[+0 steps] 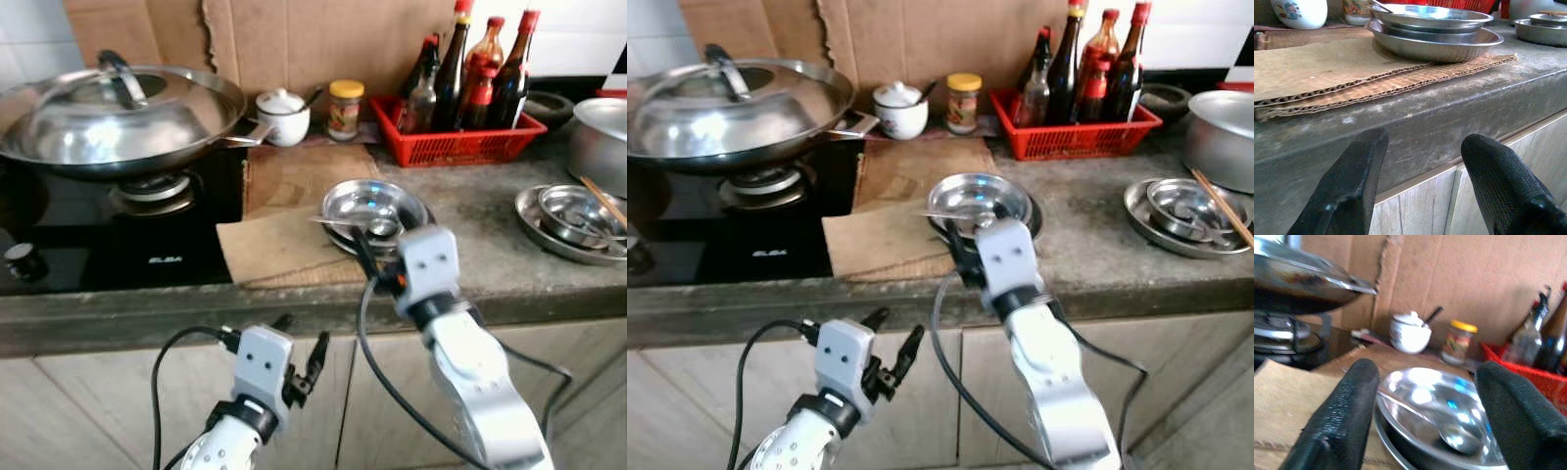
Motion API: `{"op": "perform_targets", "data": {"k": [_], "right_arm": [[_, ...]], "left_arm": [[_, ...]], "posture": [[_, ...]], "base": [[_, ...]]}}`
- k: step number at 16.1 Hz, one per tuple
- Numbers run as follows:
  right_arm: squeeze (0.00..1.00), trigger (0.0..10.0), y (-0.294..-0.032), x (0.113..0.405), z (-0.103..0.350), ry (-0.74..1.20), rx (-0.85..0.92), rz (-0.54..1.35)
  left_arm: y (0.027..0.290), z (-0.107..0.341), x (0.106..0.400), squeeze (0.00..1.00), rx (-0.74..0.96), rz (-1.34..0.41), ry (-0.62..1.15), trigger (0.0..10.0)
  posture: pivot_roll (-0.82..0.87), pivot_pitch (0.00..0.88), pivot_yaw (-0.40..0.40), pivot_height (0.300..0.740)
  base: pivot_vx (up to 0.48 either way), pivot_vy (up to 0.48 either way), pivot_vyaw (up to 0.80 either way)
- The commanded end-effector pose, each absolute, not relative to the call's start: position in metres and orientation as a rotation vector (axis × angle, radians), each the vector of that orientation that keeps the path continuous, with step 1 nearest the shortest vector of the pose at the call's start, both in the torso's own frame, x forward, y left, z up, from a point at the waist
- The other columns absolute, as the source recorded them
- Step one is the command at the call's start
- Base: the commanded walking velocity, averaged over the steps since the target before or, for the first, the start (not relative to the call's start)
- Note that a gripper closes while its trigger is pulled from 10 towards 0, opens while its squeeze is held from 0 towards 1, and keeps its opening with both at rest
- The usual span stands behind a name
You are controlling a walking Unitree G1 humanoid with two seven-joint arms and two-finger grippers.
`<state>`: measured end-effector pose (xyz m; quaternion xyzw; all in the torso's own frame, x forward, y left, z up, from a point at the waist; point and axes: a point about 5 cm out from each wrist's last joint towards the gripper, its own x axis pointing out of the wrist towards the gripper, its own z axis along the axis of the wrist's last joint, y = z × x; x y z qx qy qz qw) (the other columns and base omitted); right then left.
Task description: Kitchen organization
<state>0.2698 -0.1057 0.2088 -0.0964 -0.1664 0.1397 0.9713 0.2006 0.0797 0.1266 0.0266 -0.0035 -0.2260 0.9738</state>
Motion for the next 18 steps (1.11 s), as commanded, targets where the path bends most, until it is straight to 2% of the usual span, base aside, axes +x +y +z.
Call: {"op": "perform_targets", "data": {"k": [1,3,4,12,15,18], "right_arm": [[1.0,10.0,-0.102,0.275,0.21,-0.354,-0.227,0.305],[0.98,10.0,-0.089,0.285,0.21,-0.358,-0.306,0.35],[0.0,10.0,-0.085,0.289,0.209,-0.351,-0.349,0.368],[0.0,10.0,-0.064,0.311,0.218,-0.382,-0.517,0.428],[0.0,10.0,-0.048,0.323,0.219,-0.396,-0.595,0.478],[0.0,10.0,-0.046,0.332,0.219,-0.391,-0.645,0.468]], "left_arm": [[0.078,0.126,0.2,0.0,0.055,-0.458,-0.011,10.0],[0.075,0.132,0.2,0.0,0.027,-0.469,-0.048,10.0],[0.074,0.134,0.2,0.0,0.029,-0.471,-0.056,10.0],[0.074,0.137,0.196,0.0,0.016,-0.451,-0.067,10.0],[0.073,0.139,0.194,0.0,0.01,-0.439,-0.072,10.0],[0.073,0.139,0.192,0.0,0.005,-0.434,-0.069,10.0]], "posture": [[0.17,0.036,-0.025,0.74],[0.18,0.039,-0.032,0.74],[0.18,0.043,-0.034,0.74],[0.18,0.082,-0.062,0.74],[0.19,0.101,-0.08,0.74],[0.19,0.109,-0.09,0.74]], "base": [[0.0,0.0,0.0],[0.0,0.0,0.0],[0.0,0.0,0.0],[0.0,0.0,0.0],[0.0,0.0,0.0],[0.0,0.0,0.0]]}}
